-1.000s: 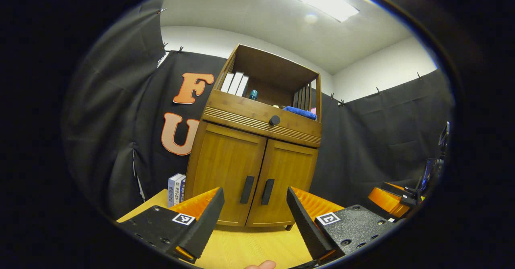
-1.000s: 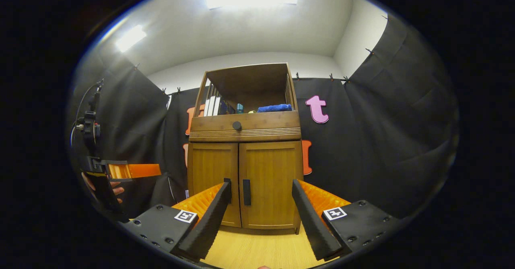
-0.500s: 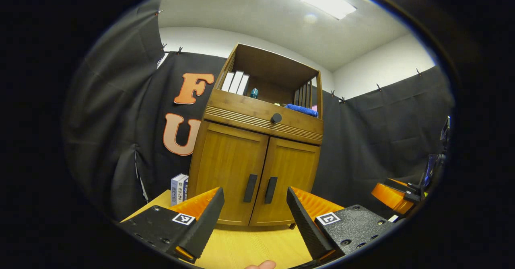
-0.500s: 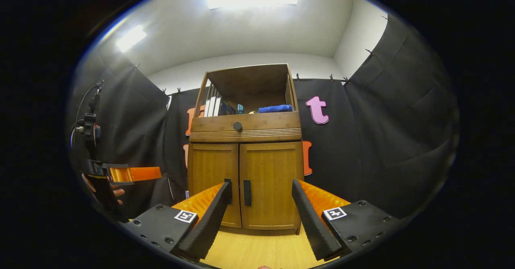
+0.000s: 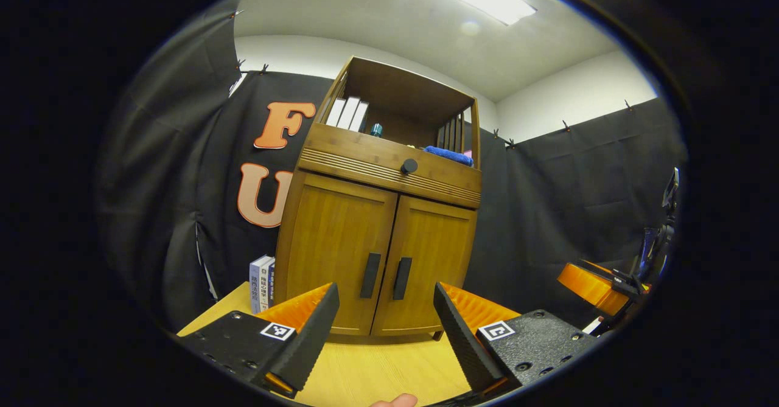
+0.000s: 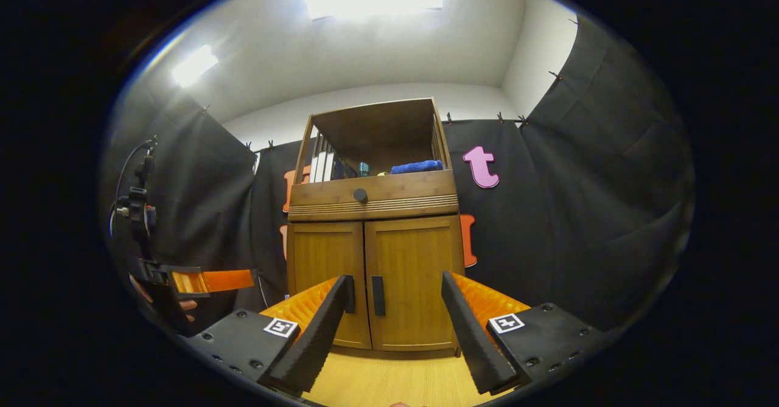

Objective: Open the right door of the double-door shoe cabinet with the right hand, and open the left door with the left hand.

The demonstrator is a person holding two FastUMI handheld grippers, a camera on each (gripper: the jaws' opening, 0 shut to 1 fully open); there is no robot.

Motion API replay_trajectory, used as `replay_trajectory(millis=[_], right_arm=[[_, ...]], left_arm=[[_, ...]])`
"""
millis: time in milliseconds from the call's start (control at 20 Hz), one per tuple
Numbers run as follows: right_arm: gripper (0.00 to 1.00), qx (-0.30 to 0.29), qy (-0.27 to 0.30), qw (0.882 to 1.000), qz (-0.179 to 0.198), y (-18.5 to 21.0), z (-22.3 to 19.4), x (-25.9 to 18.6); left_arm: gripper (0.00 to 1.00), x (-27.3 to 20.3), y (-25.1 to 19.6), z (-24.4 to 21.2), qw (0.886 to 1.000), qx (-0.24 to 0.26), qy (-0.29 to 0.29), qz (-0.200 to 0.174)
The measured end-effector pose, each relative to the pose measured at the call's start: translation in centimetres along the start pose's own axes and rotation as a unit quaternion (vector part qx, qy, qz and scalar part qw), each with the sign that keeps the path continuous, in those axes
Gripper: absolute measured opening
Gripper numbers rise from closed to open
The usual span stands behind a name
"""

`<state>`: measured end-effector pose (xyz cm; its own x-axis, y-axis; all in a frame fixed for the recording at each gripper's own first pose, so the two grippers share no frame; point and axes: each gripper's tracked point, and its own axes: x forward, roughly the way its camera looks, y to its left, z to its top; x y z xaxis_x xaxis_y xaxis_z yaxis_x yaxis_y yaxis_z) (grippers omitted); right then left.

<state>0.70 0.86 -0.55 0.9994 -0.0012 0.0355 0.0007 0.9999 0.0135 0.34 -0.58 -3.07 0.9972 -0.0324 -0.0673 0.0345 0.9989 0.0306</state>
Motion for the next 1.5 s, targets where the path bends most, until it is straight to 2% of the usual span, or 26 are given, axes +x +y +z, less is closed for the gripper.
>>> replay_trajectory(millis=[150,200,250,300,350,500,650,800,900,950,1000,1050,1300,1500], right_arm=[[0.98,0.014,0.017,1.000,0.008,0.2,-1.5,1.4],[0.94,0.016,0.021,1.000,0.011,0.2,-1.9,2.4],[0.98,0.014,0.023,1.000,0.016,0.5,-2.2,3.5],[0.99,0.009,0.023,0.999,0.019,0.9,-2.6,4.9],[0.94,0.004,0.020,1.000,0.018,1.2,-2.8,6.6],[0.94,-0.013,0.017,0.999,0.027,3.0,-4.4,12.3],[0.99,-0.011,0.016,0.999,0.039,4.6,-7.5,18.3],[0.99,-0.005,0.037,0.999,0.037,4.7,-11.7,22.8],[0.94,-0.003,0.058,0.998,0.032,4.1,-14.7,25.0],[0.99,-0.006,0.066,0.997,0.024,3.7,-16.0,26.2],[0.94,-0.009,0.071,0.997,0.017,3.5,-16.8,27.5],[0.99,-0.012,0.076,0.997,0.011,3.1,-17.6,28.4],[0.99,-0.024,0.091,0.996,-0.003,2.2,-20.4,32.0],[0.99,-0.023,0.104,0.994,0.001,2.6,-22.1,32.6]], left_arm=[[0.94,0.1,0.7,-0.4,1.000,0.006,-0.008,0.006],[0.95,0.2,1.0,-0.5,1.000,0.004,-0.009,0.008],[0.94,0.3,1.2,-0.8,1.000,0.000,-0.009,0.009],[0.94,0.5,1.2,-1.0,1.000,-0.001,-0.009,0.005],[0.94,0.5,1.3,-1.2,1.000,0.001,-0.009,0.003],[0.94,0.8,2.4,-1.7,1.000,0.005,-0.018,0.015],[0.94,1.4,2.5,-2.8,1.000,-0.021,-0.021,0.008],[0.94,2.2,3.1,-3.3,0.999,-0.025,-0.028,0.001],[0.94,2.9,3.5,-3.8,0.999,-0.028,-0.029,-0.004],[0.94,3.2,3.8,-4.0,0.999,-0.029,-0.029,-0.007],[0.95,3.6,4.1,-4.0,0.999,-0.028,-0.030,-0.009],[0.94,3.8,4.5,-4.1,0.999,-0.027,-0.032,-0.008],[0.95,5.3,6.7,-4.7,0.999,-0.025,-0.039,0.000],[0.94,6.3,7.5,-6.0,0.999,-0.035,-0.033,-0.001]])
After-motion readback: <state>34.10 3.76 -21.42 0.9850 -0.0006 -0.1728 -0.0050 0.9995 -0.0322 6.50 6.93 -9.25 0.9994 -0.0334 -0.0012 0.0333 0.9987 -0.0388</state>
